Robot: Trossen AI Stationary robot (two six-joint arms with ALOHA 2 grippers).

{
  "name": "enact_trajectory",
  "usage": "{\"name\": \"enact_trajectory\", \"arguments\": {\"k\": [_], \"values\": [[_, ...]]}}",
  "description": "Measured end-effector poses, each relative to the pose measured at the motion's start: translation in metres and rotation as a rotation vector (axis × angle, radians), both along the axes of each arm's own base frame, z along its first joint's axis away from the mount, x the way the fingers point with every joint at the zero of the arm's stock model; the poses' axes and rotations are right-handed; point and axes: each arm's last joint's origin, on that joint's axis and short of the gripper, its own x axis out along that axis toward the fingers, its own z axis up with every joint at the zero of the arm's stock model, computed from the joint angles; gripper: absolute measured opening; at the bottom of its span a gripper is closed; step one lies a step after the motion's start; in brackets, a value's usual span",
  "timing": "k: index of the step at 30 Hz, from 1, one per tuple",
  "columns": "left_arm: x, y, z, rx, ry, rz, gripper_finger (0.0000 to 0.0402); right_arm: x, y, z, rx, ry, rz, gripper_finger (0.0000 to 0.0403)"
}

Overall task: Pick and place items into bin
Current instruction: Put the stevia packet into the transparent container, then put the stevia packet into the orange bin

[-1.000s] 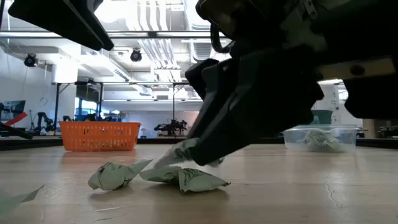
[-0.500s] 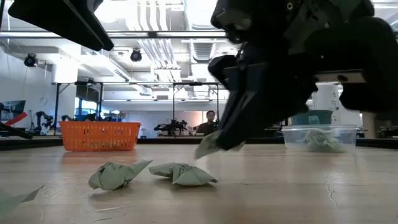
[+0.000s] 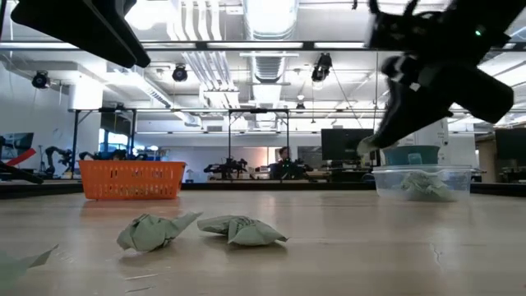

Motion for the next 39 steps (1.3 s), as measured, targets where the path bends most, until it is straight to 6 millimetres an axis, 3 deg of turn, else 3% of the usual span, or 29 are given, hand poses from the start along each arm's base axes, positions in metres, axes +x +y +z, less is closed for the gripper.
{"name": "enact_trajectory", "arguments": {"k": [11, 20, 31, 35, 39], "values": [[0.0, 0.0, 0.0, 0.003, -0.002, -0.001, 0.013, -0.069, -0.045, -0.005, 0.008, -0.239, -0.307, 0.0009], [0.002, 0.002, 0.0, 0.02, 0.0, -0.004, 0.013, -0.099, -0.07, -0.013, 0.099, -0.342, -0.467, 0.0029], [0.002, 0.002, 0.001, 0.012, -0.004, -0.001, 0.013, -0.102, -0.072, -0.009, 0.107, -0.357, -0.448, 0.0156], [0.004, -0.002, 0.0, -0.052, 0.007, -0.037, 0.013, -0.096, -0.064, 0.001, 0.108, -0.36, -0.37, 0.0179], [0.007, -0.012, -0.013, -0.115, 0.046, -0.115, 0.013, -0.089, -0.051, 0.01, 0.109, -0.389, -0.233, 0.0184]]}}
